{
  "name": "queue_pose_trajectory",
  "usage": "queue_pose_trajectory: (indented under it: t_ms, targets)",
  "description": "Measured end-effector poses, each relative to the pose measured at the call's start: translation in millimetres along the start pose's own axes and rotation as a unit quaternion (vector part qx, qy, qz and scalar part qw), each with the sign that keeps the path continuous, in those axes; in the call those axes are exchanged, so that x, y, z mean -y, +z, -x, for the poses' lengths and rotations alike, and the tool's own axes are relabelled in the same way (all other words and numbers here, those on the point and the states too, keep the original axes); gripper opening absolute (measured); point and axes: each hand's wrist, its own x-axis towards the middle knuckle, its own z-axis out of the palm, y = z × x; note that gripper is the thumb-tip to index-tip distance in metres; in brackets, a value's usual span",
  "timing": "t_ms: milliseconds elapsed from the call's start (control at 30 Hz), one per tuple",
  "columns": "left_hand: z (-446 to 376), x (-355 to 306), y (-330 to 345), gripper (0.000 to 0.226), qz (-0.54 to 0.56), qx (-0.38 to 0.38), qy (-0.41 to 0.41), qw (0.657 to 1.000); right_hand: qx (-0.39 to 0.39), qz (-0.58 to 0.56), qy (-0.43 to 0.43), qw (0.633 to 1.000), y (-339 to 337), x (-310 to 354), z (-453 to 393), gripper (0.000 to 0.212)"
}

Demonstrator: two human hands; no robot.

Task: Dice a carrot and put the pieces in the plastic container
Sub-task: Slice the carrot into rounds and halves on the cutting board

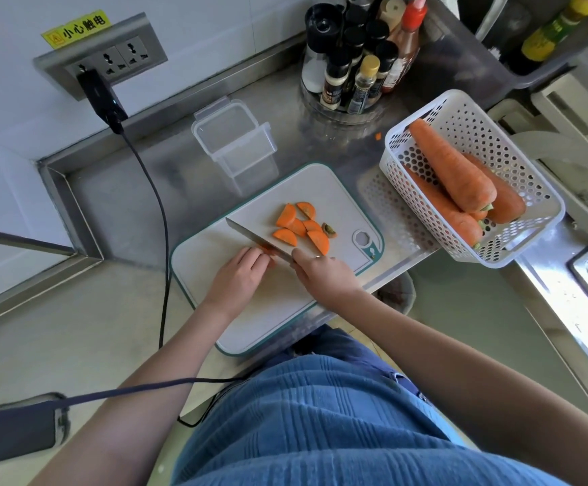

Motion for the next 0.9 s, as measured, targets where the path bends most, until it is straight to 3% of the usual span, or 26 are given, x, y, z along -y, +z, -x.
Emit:
queue_pose_trajectory:
  t_ms: [100, 233, 367, 500, 600, 900]
  targets:
    - [4, -1, -2, 0.024, -0.001, 0.014, -0.003, 1.000, -0.015, 0.009, 0.000, 1.000, 0, -1, 12, 0.027]
    - [1, -3, -5, 0.005, -0.013, 0.013, 0.000, 1.000, -0.004, -0.026, -0.009, 1.000, -1, 6, 15, 0.026]
    - [3, -2, -2, 0.005, -0.021, 0.020, -0.011, 1.000, -0.008, -0.043, -0.012, 0.999, 1, 13, 12, 0.022]
    - [2, -5, -3, 0.023, -0.021, 0.008, -0.018, 1.000, -0.006, -0.048, -0.024, 0.999, 2, 19, 11, 0.016]
    - [3, -4, -3, 0.015, -0.024, 0.004, -0.012, 1.000, 0.000, -0.046, -0.016, 0.999, 5, 21, 7, 0.013]
    - [4, 1, 0, 0.011, -0.016, 0.005, -0.003, 1.000, 0.005, 0.014, -0.025, 1.000, 9, 23, 6, 0.030]
